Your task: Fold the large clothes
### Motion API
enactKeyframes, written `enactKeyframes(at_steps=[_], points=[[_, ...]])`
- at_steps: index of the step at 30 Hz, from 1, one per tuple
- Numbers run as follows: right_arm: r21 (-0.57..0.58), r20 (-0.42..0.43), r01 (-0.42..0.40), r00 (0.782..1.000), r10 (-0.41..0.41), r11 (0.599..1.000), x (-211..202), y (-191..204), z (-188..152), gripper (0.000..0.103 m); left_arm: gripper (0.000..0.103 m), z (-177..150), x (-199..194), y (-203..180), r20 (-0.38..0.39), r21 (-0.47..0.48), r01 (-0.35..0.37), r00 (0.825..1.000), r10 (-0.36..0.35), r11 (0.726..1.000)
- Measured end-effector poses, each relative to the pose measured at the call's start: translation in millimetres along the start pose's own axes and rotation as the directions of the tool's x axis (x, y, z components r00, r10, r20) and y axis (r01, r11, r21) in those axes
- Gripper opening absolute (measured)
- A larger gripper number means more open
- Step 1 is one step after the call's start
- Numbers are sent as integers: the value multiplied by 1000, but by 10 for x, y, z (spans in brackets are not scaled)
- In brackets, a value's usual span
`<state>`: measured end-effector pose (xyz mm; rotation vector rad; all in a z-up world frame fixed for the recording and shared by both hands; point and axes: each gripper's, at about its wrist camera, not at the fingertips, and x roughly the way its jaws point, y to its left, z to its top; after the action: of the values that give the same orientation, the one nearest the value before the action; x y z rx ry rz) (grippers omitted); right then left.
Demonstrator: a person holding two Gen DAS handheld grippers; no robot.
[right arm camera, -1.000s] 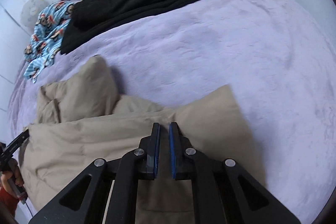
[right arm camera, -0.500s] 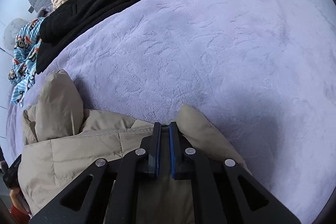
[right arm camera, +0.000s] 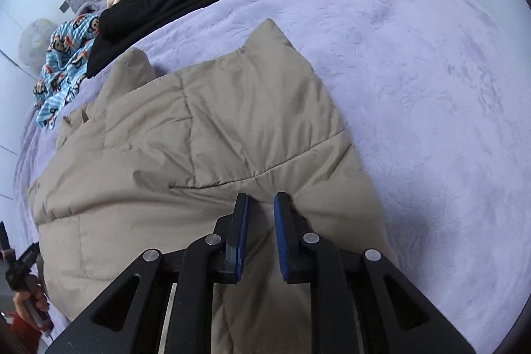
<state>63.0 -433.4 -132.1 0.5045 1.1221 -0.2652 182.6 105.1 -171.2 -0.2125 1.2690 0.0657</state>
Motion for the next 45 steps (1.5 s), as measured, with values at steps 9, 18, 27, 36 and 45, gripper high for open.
enactKeyframes(at_steps=[9,18,27,36,45], points=[[99,7,-32,999,31,995,-554,-38,-179,44,99,-307,-665,-69,24,80,-47,999,45,996],[182,-116,-75,988,97,980,-750,4,-973,48,99,-958,-1119,-321,-16,161,-19,1000,22,987],[232,-167,-75,979,116,970,-867,-60,-1521,61,102,-1454,-1253,-509,-47,210,45,998,-36,977],[263,-166,-119,972,166,957,-681,-72,-1654,79,102,-1518,-1090,-579,-73,210,-4,997,20,978],[333,-142,-208,953,267,920,-450,-120,-1725,83,102,-1650,-845,-520,-115,227,-14,993,41,974]])
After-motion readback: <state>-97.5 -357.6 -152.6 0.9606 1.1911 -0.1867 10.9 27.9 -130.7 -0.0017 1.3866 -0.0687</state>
